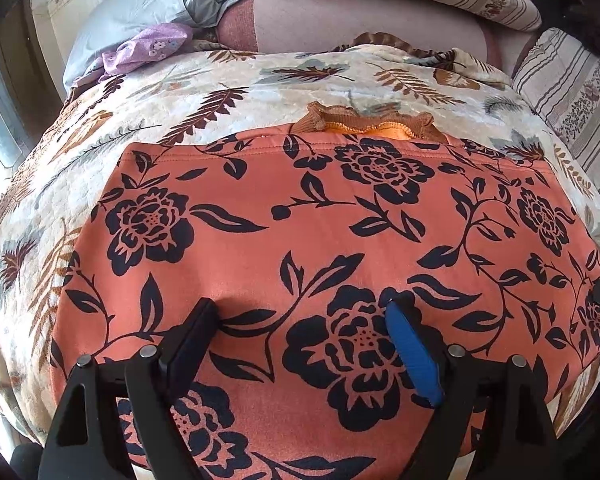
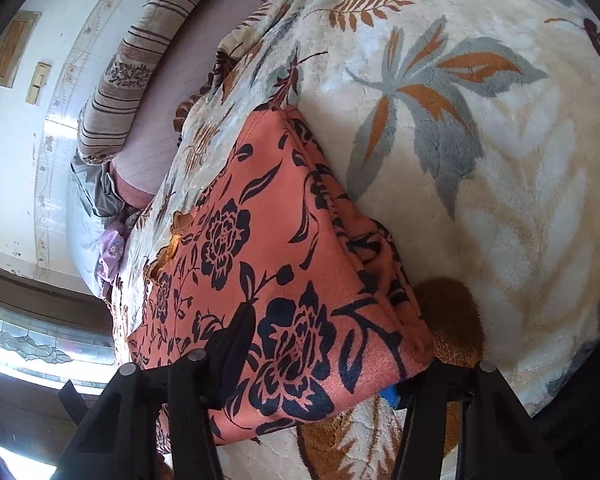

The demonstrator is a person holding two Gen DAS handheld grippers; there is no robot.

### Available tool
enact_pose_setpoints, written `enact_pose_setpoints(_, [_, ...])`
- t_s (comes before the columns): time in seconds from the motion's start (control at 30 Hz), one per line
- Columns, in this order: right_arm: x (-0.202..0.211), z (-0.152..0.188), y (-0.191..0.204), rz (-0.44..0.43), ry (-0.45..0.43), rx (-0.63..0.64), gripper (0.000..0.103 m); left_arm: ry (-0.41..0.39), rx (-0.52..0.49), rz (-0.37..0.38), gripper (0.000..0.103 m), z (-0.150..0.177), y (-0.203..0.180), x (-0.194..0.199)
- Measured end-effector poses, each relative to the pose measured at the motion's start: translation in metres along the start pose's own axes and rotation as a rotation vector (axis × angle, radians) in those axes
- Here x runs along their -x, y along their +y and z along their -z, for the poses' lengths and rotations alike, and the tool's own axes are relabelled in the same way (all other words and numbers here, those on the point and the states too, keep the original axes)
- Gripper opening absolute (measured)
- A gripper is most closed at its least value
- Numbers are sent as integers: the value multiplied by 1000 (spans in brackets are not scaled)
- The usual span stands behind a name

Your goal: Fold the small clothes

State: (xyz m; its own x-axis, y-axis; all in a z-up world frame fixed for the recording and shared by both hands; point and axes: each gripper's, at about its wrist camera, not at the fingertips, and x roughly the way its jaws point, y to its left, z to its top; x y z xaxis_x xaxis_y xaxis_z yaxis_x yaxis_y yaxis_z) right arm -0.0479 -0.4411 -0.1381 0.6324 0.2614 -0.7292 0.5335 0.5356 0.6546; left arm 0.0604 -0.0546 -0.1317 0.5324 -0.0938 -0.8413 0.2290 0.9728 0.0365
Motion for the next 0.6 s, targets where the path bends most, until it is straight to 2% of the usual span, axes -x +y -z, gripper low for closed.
enact_pose_setpoints(0.07, [1,0,-2,3,1,2,47,-17,14,1,87,-1,2,7])
enact_pose_setpoints(0.2, [2,1,-5,-13,-3,-12,48,-122,31,-19,87,-7,4,28])
enact_pose_setpoints(0.23, [2,1,-5,-26,-4,-15,50,-118,24,-21,87,-7,3,24])
enact_pose_setpoints(0.3, [1,0,-4,-24,-1,-4,55,-11,-10,-29,87,-4,-2,-3])
enact_pose_setpoints(0.33, [1,0,-1,-14,-1,11,55,2,-28,-43,89,-1,-5,-14])
enact_pose_setpoints(0.37, [0,0,3,-3,-1,34,52,-53,-43,-57,90,2,-7,-11])
enact_pose_setpoints(0.4, [-1,-1,6,14,3,55,25,-54,-60,-68,90,2,-9,-10])
enact_pose_setpoints(0.43, [-6,-3,7,22,29,63,9,-46,-57,-65,90,0,-9,-9])
enact_pose_setpoints(0.5, [-6,-4,23,95,29,128,10,-26,-31,-27,88,-5,-2,-3])
enact_pose_setpoints(0.53, [-2,-4,38,135,10,186,9,-37,-8,-2,88,-6,4,4])
enact_pose_setpoints(0.6, [11,-2,73,153,-43,282,9,-90,50,27,88,-7,20,23])
